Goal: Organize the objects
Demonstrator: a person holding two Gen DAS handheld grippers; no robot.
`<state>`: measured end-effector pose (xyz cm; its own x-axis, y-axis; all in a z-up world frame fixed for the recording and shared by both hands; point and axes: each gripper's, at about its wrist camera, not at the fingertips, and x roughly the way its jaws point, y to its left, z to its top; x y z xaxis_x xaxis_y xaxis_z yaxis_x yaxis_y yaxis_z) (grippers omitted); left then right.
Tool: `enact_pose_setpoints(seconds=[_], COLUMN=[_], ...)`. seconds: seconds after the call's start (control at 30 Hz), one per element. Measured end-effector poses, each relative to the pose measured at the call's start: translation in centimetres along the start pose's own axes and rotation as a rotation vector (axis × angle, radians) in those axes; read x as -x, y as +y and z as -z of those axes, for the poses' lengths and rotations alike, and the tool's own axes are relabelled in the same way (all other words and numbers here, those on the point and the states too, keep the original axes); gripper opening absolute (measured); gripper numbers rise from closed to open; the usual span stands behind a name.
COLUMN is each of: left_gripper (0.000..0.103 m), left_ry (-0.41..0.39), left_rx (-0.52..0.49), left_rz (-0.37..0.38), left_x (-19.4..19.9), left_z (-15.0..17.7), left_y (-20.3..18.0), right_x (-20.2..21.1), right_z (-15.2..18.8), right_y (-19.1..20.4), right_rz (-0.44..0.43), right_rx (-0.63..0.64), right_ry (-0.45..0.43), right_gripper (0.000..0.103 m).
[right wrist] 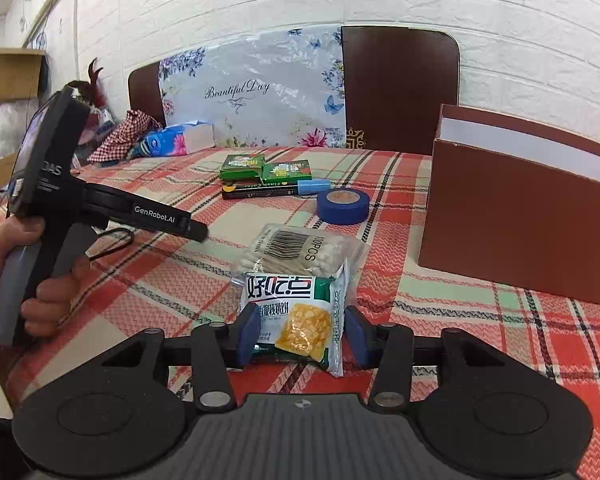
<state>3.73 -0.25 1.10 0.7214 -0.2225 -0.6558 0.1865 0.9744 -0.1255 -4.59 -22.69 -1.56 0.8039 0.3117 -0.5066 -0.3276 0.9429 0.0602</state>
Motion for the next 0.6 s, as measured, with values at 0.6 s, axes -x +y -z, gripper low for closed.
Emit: enact_pose_setpoints(seconds=[0.6], left_gripper=[0.053], left_ry=[0.205], left_rx=[-0.023], left_rz=[0.372], left_x=[0.3], left_z=[0.3], left_y=[-7.7], right_x=[-1.1], right_z=[0.6], right_y=[0.0], right_rz=[-0.041], right_rx=[0.060], right_ry=[0.026], right_gripper=[0.050])
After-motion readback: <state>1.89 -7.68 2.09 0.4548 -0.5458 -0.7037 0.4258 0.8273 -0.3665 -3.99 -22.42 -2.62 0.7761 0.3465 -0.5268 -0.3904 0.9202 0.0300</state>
